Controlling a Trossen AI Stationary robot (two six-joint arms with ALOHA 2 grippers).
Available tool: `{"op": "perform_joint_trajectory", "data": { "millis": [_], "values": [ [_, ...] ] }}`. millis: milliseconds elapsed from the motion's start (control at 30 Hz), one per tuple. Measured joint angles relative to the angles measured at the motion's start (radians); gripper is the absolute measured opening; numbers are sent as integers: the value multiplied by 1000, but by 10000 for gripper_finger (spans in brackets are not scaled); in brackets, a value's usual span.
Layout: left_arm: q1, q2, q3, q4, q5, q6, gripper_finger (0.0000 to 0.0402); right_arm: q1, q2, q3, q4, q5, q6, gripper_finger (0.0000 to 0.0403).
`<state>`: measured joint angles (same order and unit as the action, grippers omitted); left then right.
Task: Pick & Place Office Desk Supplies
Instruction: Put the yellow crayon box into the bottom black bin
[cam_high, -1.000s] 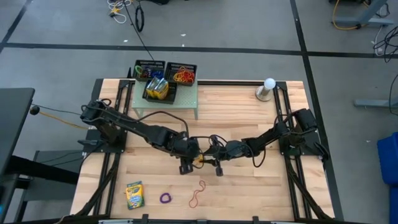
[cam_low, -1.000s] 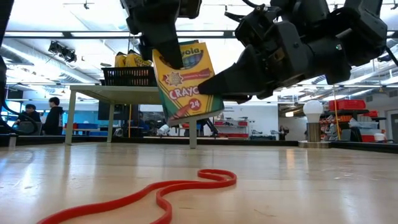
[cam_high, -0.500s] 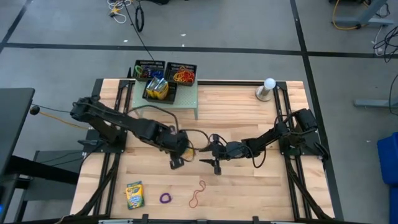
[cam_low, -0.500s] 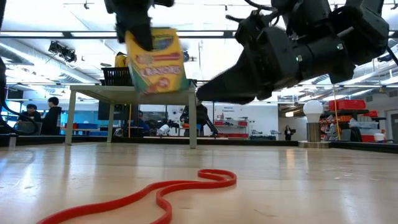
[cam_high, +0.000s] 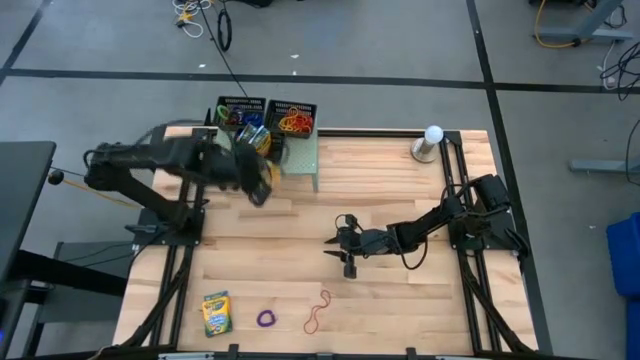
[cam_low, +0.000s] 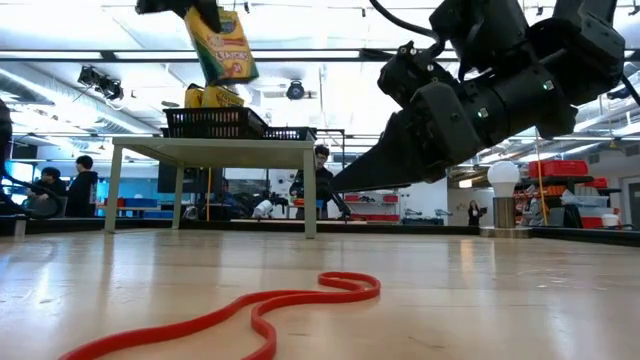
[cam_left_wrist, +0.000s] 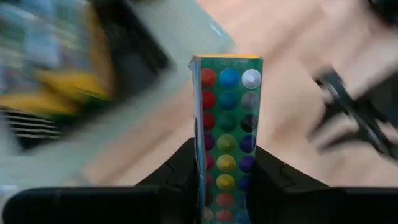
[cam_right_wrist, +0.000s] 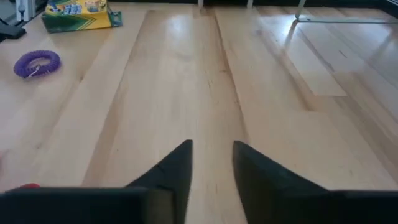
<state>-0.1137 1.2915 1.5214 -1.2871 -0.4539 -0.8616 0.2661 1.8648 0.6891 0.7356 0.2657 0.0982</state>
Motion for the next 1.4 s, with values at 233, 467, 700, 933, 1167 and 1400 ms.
{"op": "perform_joint_trajectory", "data": {
  "millis": [233, 467, 700, 933, 1167, 1400],
  "values": [
    [201, 41, 203, -57, -31, 103, 99, 0, 0, 0, -7, -9, 0, 51],
    [347, 114, 257, -54, 14, 245, 98, 0, 0, 0, -8, -17, -1, 27],
    [428, 182, 257, -60, 66, 346, 98, 1, 0, 0, -10, -31, 0, 29],
    [469, 211, 257, -129, 63, 380, 98, 1, 0, 0, -10, -31, 0, 29],
    [469, 214, 257, -147, 59, 388, 98, 1, 0, 0, -9, -30, 0, 30],
    [470, 214, 246, -140, 40, 393, 97, 1, 0, 0, -9, -30, 0, 30]
  ]
}}
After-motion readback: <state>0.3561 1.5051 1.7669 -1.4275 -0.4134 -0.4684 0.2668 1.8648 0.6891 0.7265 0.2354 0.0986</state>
